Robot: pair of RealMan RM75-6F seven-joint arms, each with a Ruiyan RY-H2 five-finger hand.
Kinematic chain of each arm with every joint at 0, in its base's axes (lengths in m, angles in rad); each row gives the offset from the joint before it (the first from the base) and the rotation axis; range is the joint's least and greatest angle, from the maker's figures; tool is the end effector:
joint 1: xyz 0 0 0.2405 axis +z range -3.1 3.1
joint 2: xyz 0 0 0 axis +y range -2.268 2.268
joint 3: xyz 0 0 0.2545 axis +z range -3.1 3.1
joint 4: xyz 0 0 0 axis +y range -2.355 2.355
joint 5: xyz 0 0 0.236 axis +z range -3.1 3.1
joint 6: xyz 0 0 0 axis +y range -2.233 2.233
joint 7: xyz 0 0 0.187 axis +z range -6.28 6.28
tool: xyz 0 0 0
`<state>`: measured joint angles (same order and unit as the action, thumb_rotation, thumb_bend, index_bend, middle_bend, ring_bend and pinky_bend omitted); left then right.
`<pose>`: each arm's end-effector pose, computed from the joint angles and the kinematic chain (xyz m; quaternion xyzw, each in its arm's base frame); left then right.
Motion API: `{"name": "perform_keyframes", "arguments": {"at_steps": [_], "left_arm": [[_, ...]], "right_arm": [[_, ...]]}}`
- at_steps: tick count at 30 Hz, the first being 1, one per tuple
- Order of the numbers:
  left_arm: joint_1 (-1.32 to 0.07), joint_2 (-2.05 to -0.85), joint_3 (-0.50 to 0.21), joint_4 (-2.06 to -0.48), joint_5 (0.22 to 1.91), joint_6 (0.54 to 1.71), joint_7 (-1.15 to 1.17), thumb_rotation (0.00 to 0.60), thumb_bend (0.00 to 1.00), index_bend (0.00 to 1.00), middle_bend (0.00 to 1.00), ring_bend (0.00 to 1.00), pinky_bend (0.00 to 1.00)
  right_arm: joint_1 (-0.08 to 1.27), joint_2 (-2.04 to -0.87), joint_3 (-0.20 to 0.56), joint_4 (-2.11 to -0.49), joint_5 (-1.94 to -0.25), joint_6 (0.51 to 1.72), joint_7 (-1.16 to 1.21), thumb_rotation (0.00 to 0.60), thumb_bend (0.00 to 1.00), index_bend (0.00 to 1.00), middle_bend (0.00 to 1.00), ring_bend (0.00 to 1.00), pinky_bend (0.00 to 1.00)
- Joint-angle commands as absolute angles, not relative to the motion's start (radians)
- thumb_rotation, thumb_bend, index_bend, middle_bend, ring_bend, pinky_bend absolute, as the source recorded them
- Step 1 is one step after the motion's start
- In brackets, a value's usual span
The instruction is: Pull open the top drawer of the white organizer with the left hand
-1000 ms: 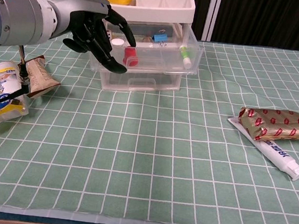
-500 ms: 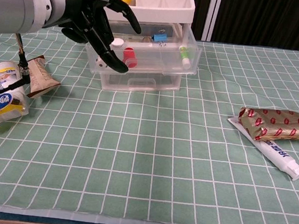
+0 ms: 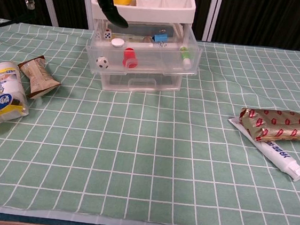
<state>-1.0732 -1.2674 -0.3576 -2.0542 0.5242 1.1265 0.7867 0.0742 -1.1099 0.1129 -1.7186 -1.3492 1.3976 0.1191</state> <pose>0.0264 0.3724 0.0283 -0.7516 -0.3442 -0.3866 0.4087 -0.3229 -0.2337 0.1307 0.5063 -0.4932 0.4194 0.5697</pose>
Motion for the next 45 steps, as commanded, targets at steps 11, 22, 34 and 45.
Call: {"name": "perform_keyframes", "arguments": {"at_steps": [11, 22, 34, 45], "left_arm": [[-1.285, -1.162, -0.201, -1.726, 0.636, 0.66, 0.875, 0.6, 0.17, 0.43, 1.0, 1.0, 1.0], [-1.357, -1.208, -0.115, -1.652, 0.664, 0.626, 0.83, 0.6, 0.17, 0.48, 1.0, 1.0, 1.0], [-1.399, -1.24, -0.056, -1.636, 0.655, 0.649, 0.787, 0.6, 0.17, 0.47, 1.0, 1.0, 1.0], [-1.42, -1.282, -0.024, -1.609, 0.645, 0.67, 0.765, 0.6, 0.17, 0.47, 1.0, 1.0, 1.0]], "right_arm": [[0.075, -1.11, 0.116, -1.718, -1.341, 1.394, 0.121, 0.6, 0.09, 0.0, 0.0, 0.0, 0.23], [0.076, -1.109, 0.119, -1.717, -1.336, 1.391, 0.13, 0.6, 0.09, 0.0, 0.0, 0.0, 0.23], [0.074, -1.109, 0.119, -1.718, -1.335, 1.392, 0.131, 0.6, 0.09, 0.0, 0.0, 0.0, 0.23], [0.074, -1.108, 0.12, -1.718, -1.333, 1.391, 0.133, 0.6, 0.09, 0.0, 0.0, 0.0, 0.23]]}}
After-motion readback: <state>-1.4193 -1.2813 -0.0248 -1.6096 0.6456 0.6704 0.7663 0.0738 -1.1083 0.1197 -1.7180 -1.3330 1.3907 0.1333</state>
